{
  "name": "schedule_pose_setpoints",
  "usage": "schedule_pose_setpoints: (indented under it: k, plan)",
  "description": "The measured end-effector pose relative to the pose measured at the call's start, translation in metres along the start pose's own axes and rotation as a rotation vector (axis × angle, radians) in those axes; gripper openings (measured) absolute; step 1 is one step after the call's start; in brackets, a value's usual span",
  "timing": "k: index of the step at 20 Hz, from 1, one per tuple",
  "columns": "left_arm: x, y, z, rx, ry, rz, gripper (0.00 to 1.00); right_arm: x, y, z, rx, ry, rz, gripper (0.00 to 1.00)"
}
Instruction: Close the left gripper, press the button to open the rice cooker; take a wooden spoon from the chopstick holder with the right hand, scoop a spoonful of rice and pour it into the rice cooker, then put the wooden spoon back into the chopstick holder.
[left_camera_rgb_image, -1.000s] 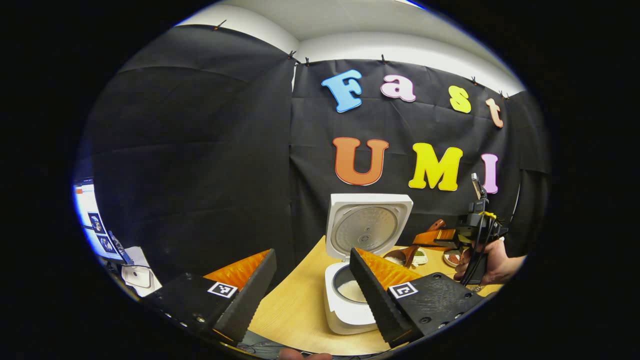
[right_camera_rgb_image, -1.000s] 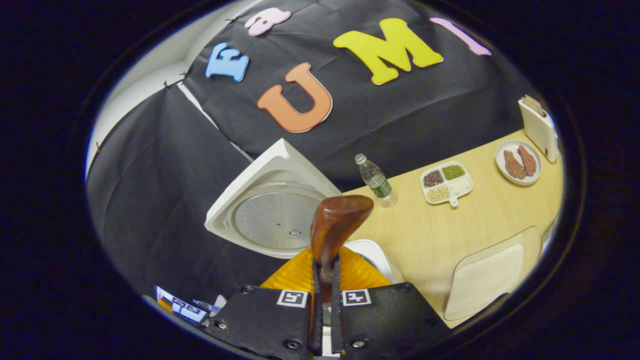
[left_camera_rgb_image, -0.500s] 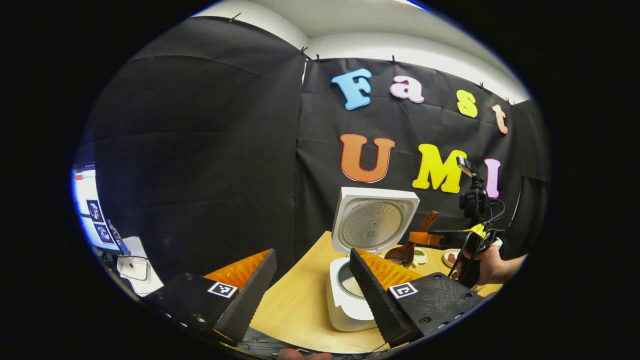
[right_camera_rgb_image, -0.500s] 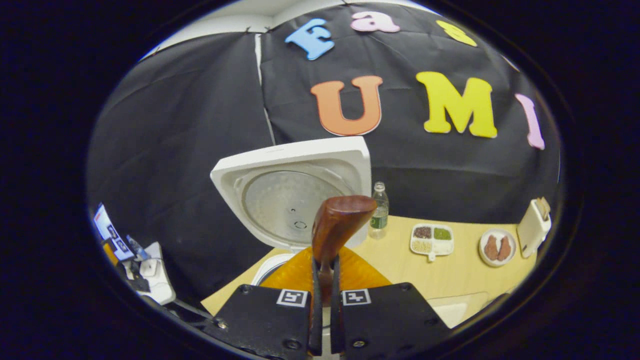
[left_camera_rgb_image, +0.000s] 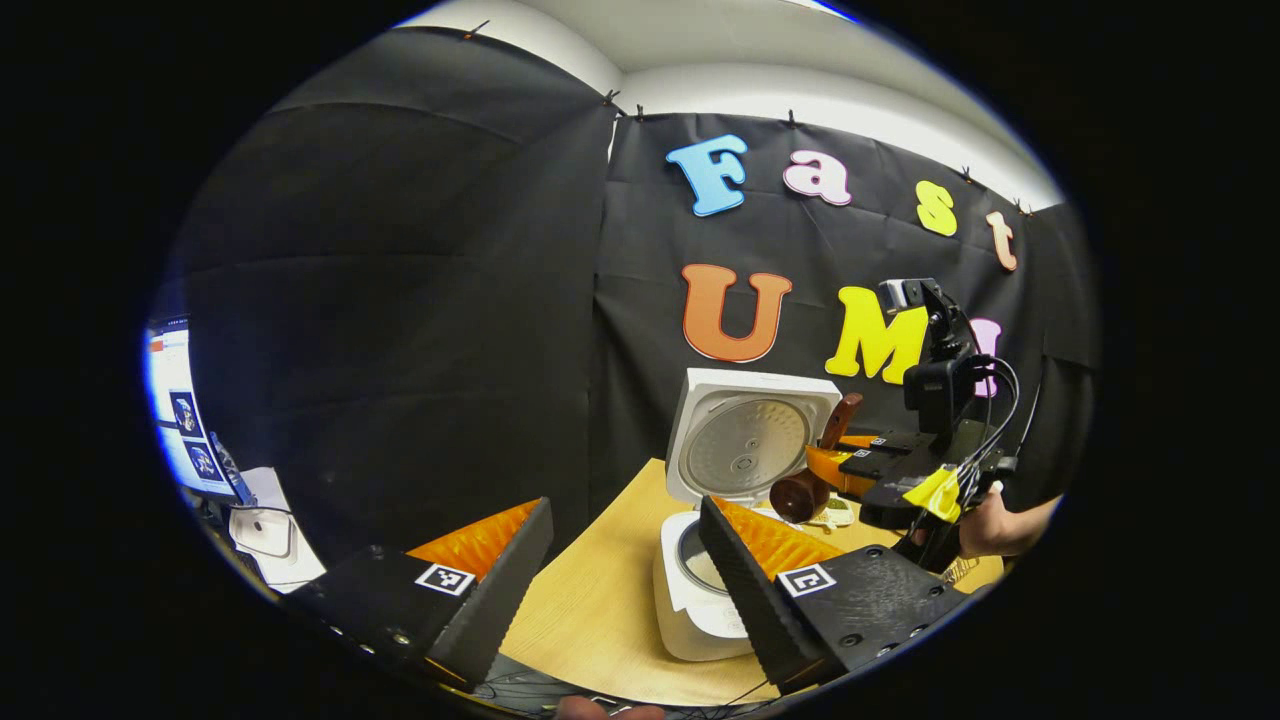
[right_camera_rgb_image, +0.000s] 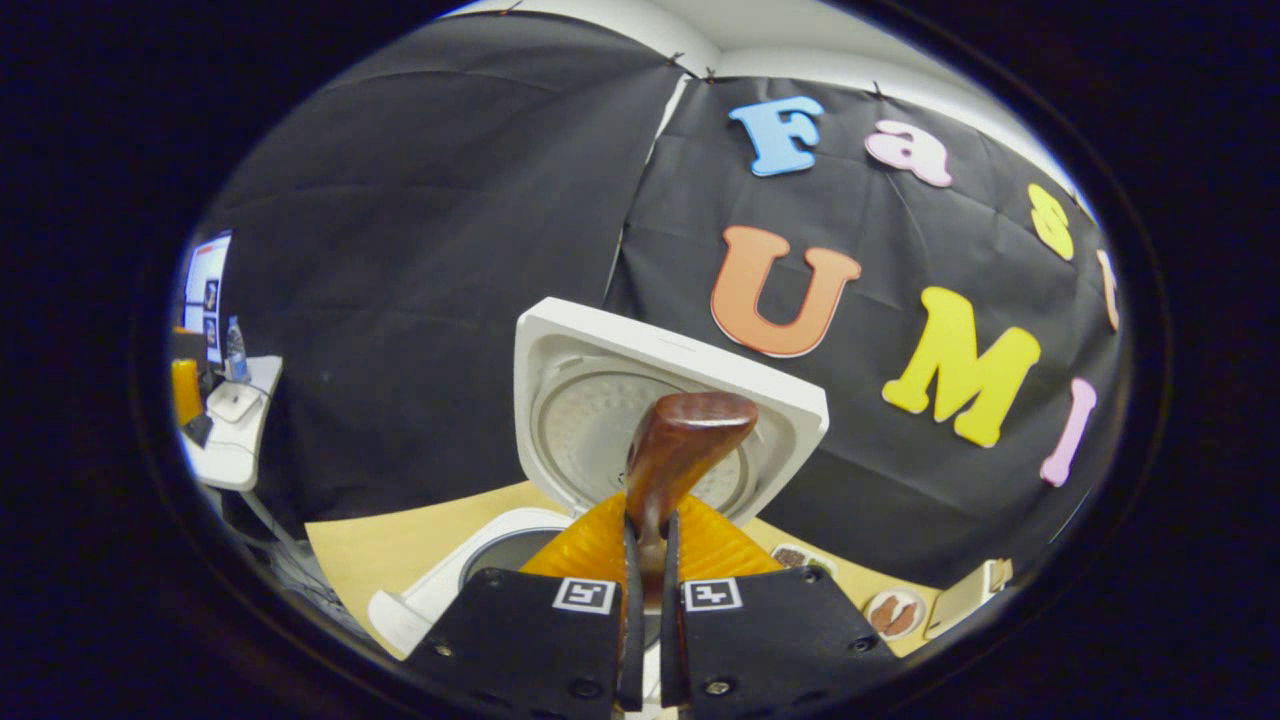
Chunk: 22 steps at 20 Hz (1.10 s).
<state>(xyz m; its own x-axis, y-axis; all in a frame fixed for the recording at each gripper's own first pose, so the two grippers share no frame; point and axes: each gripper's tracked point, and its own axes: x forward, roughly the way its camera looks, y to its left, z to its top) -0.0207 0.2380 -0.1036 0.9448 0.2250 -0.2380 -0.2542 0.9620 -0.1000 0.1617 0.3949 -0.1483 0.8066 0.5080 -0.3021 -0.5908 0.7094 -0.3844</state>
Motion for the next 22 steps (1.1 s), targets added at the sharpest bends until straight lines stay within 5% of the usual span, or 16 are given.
schedule_pose_setpoints:
  k: [9,18,22]
  plan:
    - [0.002,-0.012,0.004,0.006,-0.01,-0.024,0.95,-0.014,0.001,0.008,0.092,-0.004,0.029,0.12]
    - [0.002,-0.062,0.003,0.039,-0.007,-0.092,0.95,-0.069,-0.057,0.009,0.576,-0.003,0.091,0.12]
    - [0.005,-0.109,0.0,0.041,0.001,-0.152,0.95,-0.112,-0.115,-0.013,0.759,0.004,0.042,0.12]
